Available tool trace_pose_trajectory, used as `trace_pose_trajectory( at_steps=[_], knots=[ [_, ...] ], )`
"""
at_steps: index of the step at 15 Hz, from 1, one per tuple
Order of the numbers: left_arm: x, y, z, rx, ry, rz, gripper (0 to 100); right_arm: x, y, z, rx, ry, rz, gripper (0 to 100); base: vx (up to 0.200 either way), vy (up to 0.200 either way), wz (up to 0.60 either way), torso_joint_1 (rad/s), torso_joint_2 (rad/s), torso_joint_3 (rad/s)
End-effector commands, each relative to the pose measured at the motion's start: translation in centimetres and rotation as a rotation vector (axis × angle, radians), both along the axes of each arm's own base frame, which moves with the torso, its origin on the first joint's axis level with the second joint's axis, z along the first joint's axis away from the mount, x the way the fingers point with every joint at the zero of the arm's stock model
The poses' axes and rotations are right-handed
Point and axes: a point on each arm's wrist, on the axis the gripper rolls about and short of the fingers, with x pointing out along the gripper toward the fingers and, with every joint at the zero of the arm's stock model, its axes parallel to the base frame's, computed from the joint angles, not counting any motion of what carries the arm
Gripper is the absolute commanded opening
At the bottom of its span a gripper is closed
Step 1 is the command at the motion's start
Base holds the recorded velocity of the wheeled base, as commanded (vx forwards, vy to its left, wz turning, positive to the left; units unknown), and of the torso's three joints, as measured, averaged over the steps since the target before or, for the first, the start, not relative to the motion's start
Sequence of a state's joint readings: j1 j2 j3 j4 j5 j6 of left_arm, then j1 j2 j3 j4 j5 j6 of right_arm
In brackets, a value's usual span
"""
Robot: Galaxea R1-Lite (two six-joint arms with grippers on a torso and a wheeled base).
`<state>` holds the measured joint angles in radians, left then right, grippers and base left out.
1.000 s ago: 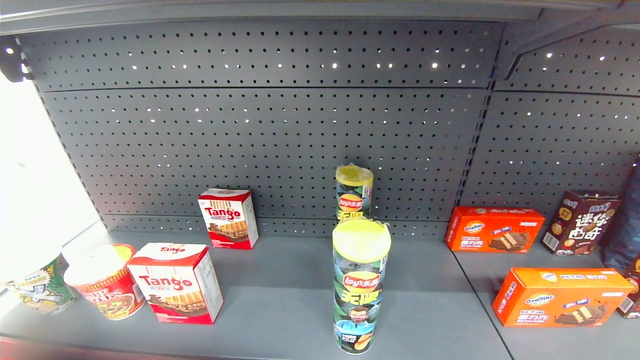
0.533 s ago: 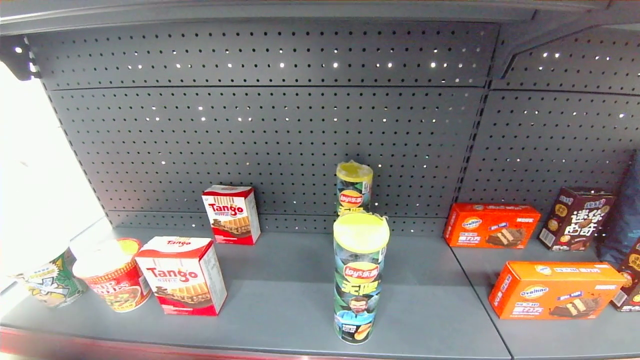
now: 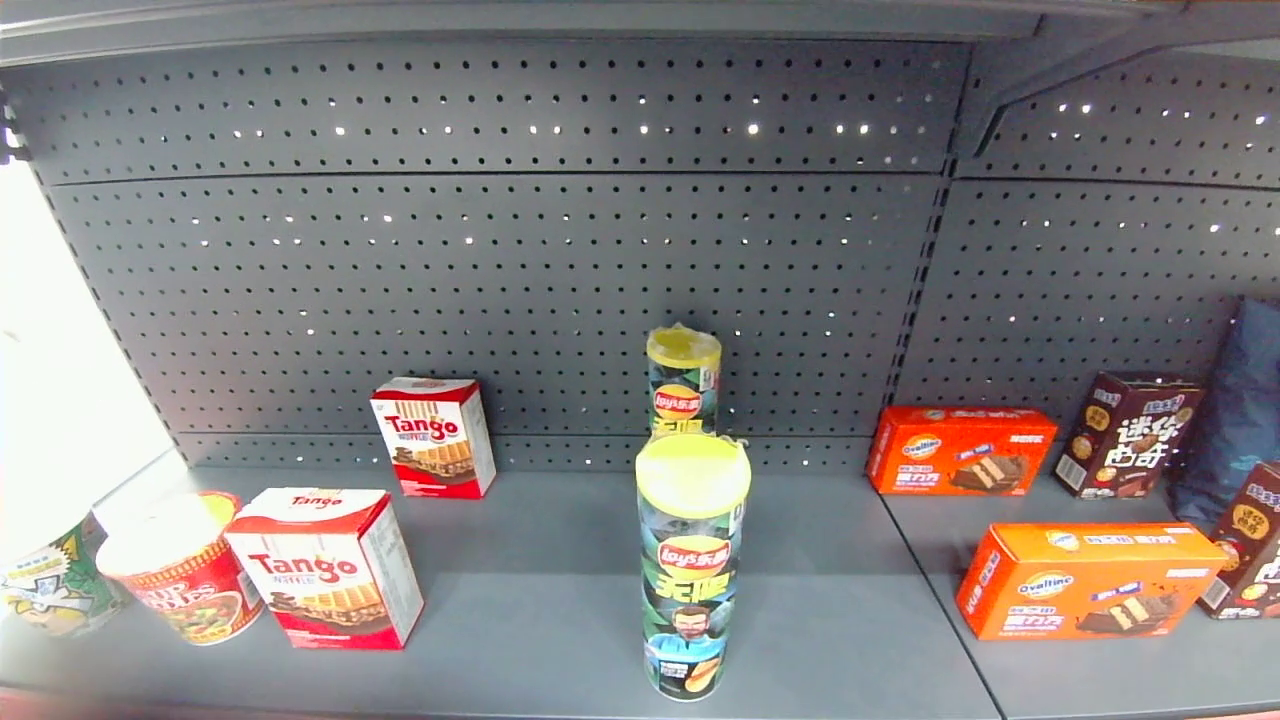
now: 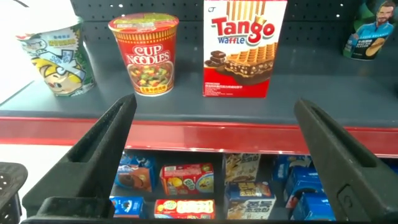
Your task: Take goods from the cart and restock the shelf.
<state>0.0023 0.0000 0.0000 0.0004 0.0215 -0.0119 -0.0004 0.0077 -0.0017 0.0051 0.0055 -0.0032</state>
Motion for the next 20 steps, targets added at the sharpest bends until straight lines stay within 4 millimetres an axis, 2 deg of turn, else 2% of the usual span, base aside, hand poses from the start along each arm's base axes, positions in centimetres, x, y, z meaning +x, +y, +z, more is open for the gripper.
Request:
trace_pose_trajectory(
  at_steps=[1, 4, 20],
  knots=[
    [0.00, 0.01, 0.00, -0.002, 0.000, 0.004, 100, 0.00, 0.00, 0.00, -0.001, 0.000, 0.000, 100, 0.000, 0.000, 0.00, 0.000, 0.00, 0.000],
    [0.00, 0.01, 0.00, -0.003, -0.001, 0.004, 100, 0.00, 0.00, 0.00, -0.001, 0.000, 0.000, 100, 0.000, 0.067, 0.00, -0.001, 0.00, -0.001],
    [-0.01, 0.01, 0.05, -0.003, -0.002, 0.004, 100, 0.00, 0.00, 0.00, 0.000, 0.000, 0.003, 100, 0.000, 0.000, 0.00, 0.000, 0.00, 0.000]
  ],
)
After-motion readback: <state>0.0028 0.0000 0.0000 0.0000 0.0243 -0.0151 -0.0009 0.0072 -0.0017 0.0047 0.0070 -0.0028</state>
